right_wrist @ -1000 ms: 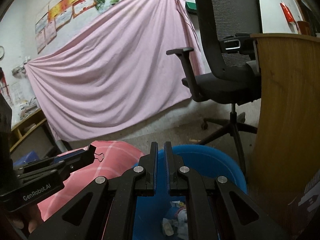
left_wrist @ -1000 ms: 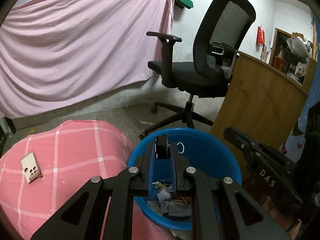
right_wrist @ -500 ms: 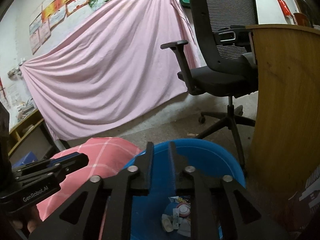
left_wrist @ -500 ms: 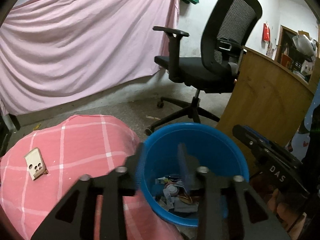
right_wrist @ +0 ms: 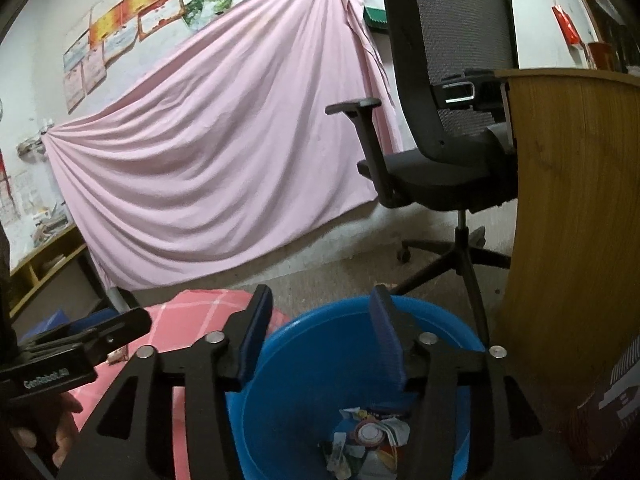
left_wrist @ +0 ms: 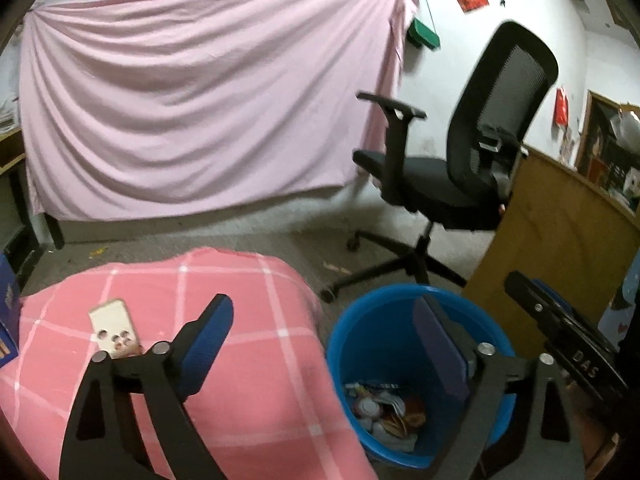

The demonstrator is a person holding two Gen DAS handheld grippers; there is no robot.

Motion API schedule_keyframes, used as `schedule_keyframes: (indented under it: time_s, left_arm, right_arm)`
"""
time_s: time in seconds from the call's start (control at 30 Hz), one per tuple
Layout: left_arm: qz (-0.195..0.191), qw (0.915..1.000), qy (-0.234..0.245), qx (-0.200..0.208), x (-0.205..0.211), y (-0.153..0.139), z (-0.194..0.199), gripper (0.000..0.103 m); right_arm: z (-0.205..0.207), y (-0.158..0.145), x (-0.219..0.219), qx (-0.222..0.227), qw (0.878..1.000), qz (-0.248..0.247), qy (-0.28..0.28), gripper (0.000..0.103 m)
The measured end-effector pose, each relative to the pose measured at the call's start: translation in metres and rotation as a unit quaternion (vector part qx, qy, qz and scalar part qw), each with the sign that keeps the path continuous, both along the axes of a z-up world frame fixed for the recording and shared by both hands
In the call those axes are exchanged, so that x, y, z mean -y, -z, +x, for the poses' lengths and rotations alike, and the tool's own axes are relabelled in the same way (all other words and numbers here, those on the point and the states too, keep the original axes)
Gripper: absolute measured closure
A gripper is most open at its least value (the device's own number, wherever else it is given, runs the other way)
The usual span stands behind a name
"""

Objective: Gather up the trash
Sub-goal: 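Open both tools over the blue bucket to drop clip and strip, then move both open tools back over the table toward the phone case and battery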

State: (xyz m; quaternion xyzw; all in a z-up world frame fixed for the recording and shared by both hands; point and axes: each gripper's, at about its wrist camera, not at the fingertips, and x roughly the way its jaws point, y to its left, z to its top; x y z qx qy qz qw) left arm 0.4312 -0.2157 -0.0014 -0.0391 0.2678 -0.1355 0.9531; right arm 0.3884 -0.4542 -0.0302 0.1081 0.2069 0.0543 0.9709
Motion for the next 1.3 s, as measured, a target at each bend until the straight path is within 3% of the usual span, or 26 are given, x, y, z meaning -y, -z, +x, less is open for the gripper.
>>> schedule_keyframes:
  time_s: [0.13,0.33,0.6,0.9,1.03,1.3]
  left_arm:
    - [-0.008,0.9988,-0.027,0.039,-0.018,-0.005,-0.008,0.003]
    - [-0.013,0.9946,-0.065,0.080,-0.047,-0.011,-0.018,0.002]
    - [-0.020,0.9874,-0.107,0.116,-0.090,-0.016,-0.033,0.002]
    - [-0.001,0.9778,-0.154,0.141,-0.138,-0.013,-0.050,0.002]
    - [0.004,0.9797,-0.161,0.119,-0.163,-0.005,-0.049,0.002]
    - [0.015,0.9858,-0.165,0.028,-0.201,0.021,-0.030,0.002]
  right_arm:
    - [-0.003,-0.008,-0.007,0.029,1.000,0.005,0.004,0.021]
    - [-0.009,-0.022,-0.023,0.087,0.996,0.011,-0.003,0.000]
    - [-0.016,-0.038,-0.053,0.149,0.988,0.015,-0.027,0.000]
    - [-0.015,-0.046,-0.098,0.172,0.984,-0.008,-0.050,0.000]
    - [-0.008,-0.044,-0.120,0.169,0.983,-0.025,-0.068,0.000]
    - [0.011,-0.029,-0.163,0.117,0.986,-0.055,-0.109,0.000]
